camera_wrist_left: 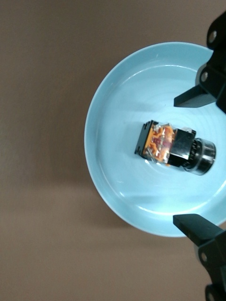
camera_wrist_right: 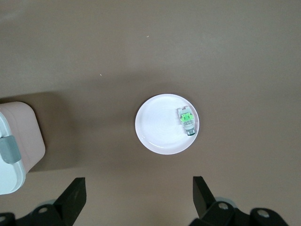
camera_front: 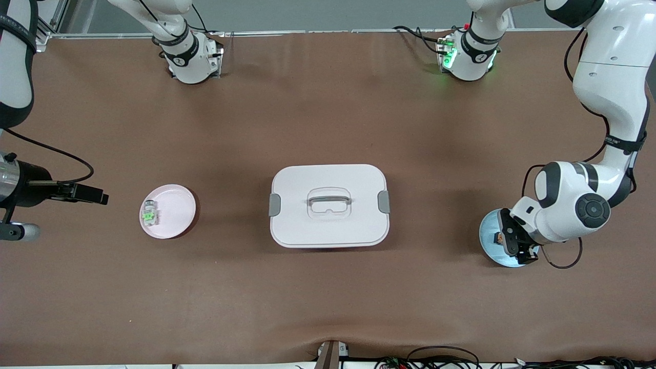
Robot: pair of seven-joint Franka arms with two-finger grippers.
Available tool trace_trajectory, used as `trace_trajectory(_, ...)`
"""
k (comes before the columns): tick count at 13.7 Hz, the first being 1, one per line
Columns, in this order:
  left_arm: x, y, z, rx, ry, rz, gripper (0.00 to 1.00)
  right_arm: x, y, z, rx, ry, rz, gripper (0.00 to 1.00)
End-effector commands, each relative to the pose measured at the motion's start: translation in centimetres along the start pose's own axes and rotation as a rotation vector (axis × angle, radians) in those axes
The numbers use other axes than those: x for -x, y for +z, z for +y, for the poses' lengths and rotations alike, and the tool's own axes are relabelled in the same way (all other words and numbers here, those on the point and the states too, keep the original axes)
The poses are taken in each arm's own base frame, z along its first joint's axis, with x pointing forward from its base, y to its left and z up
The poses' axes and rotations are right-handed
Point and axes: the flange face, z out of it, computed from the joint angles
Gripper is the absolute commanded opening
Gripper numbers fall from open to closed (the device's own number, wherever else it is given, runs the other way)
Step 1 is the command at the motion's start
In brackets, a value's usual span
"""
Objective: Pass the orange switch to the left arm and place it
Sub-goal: 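Lower the switch onto the blue plate and open the left gripper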
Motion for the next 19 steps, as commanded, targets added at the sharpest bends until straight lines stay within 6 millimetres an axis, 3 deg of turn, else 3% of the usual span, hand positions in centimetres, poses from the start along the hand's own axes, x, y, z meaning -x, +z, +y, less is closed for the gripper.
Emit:
trace_trajectory(1, -0.6, -3.4, 0.2, 0.010, -0.157, 0.011, 1.00, 0.7, -0.6, 0.8, 0.005, 0.011, 0.000, 1.00)
trace_trajectory(5, -2.3, -7.7, 0.5, -0.002, -0.402, 0.006, 1.00, 0.9, -1.2, 1.2, 0.009, 0.018, 0.010, 1.00)
trace_trajectory(10, -2.7, -13.7, 1.0, -0.008, -0.648, 0.049, 1.00, 1.2, -1.9, 1.3, 0.012, 0.054, 0.022, 1.00)
trace_trajectory(12, -2.5, -15.4, 1.8, 0.036, -0.797, 0.052, 1.00, 2.0, -3.0, 0.6, 0.002, 0.190, 0.038, 1.00)
trace_trajectory(15, -3.0, -19.5, 3.3, 0.074, -1.048, 0.047, 1.00, 2.4, -3.2, -1.2, 0.018, 0.193, 0.044, 1.00)
trace_trajectory(19, -3.7, -24.0, 5.3, 0.081, -1.358, 0.003, 1.00, 2.7, -3.3, 0.5, 0.024, 0.114, 0.020, 1.00)
